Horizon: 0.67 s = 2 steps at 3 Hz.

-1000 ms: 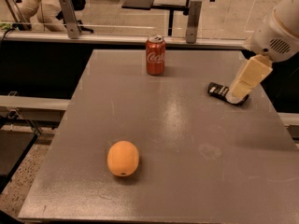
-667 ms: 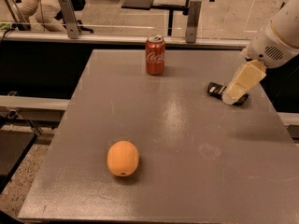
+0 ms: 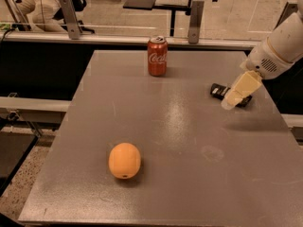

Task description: Move rxbar chocolate near orange

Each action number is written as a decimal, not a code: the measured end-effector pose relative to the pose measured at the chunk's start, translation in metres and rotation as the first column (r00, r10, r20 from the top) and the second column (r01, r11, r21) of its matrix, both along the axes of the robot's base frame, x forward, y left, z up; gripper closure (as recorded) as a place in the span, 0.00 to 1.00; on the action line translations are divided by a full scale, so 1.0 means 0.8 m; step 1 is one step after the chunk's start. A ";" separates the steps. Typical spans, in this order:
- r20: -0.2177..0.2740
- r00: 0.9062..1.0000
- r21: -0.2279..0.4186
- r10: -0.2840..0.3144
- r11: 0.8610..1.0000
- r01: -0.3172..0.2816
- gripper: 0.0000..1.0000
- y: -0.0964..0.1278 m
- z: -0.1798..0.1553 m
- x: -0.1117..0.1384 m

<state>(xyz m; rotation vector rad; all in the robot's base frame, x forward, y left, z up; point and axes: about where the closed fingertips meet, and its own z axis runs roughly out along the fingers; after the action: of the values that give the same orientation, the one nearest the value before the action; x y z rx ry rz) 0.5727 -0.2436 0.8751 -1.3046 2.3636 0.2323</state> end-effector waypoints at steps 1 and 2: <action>-0.028 1.000 0.004 -0.011 1.000 0.011 0.00 -0.007 -0.025 0.010; -0.047 0.999 0.001 -0.014 1.000 0.014 0.00 -0.009 -0.040 0.014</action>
Offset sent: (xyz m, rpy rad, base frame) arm 0.0142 -0.0128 -0.0420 -0.0040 0.0635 -0.0221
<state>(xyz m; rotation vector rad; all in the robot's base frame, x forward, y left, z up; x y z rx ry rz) 0.5842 -0.2511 0.8428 -1.2953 2.4107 0.2628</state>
